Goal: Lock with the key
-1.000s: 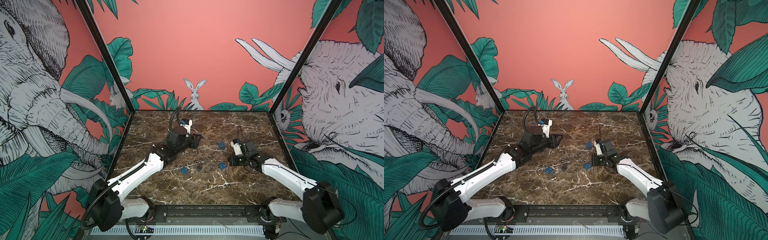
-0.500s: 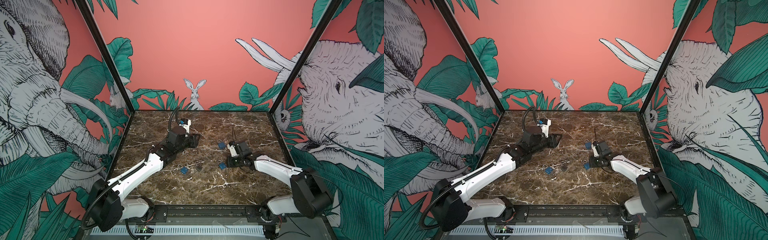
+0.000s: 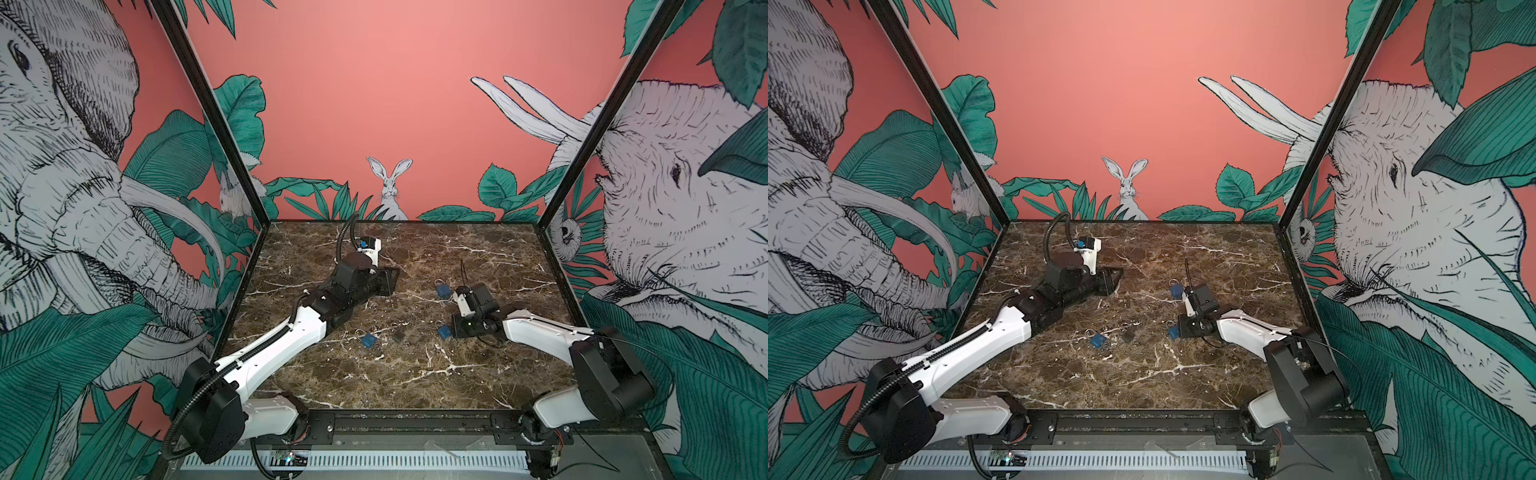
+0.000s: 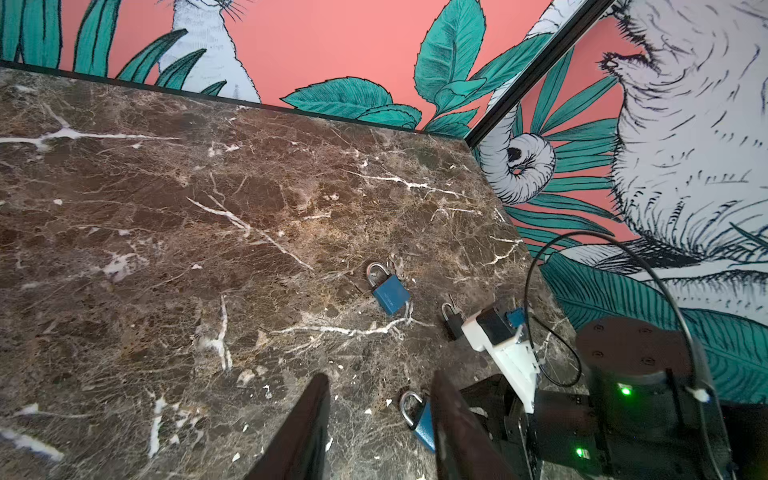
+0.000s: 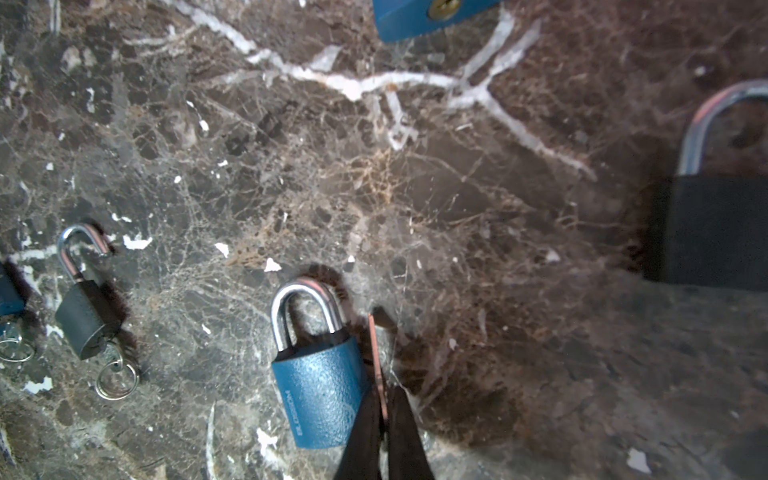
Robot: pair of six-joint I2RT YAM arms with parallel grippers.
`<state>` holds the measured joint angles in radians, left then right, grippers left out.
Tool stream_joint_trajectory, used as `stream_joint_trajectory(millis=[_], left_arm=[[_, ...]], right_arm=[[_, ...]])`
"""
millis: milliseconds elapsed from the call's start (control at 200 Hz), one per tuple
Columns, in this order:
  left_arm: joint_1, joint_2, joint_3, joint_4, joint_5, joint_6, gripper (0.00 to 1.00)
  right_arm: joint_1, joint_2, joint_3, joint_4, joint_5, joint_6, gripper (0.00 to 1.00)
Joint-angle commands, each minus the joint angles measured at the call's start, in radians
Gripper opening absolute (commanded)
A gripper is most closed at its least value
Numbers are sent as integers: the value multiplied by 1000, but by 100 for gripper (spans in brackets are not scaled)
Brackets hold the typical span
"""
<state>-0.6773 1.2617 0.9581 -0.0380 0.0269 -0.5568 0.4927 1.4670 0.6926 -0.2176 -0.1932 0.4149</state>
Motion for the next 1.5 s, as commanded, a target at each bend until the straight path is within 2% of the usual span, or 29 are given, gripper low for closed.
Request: stream_joint_trajectory(millis=[0,125,185,415,695,820,990,1220,1495], left_arm=[[7,-32,-18,14,-10,0,43],[7,-35,-19,12,-14,0,43],[7,-36,-19,8,-16,0,43],[7,-48,-22,-1,-26,11,43],[29,-97,-40,-142,-104,29,42],[69,-138,-75,-205,-117,1,42],[147,-217,-126,-276,-115,-22,42],[240,-324,-171,-323,-80,-41,42],[277,-377,-199,-344,-72,-37,42]], right_arm=[[10,6,-1,16,18,-6,12],[11,0,2,8,20,-7,24],[14,-13,2,2,22,-6,27],[38,-109,30,-56,47,-8,27],[183,-159,120,-112,119,-94,29],[274,-102,175,-115,131,-163,31],[397,39,274,-144,220,-253,44],[492,237,387,-140,257,-294,44],[536,373,513,-237,301,-345,44]])
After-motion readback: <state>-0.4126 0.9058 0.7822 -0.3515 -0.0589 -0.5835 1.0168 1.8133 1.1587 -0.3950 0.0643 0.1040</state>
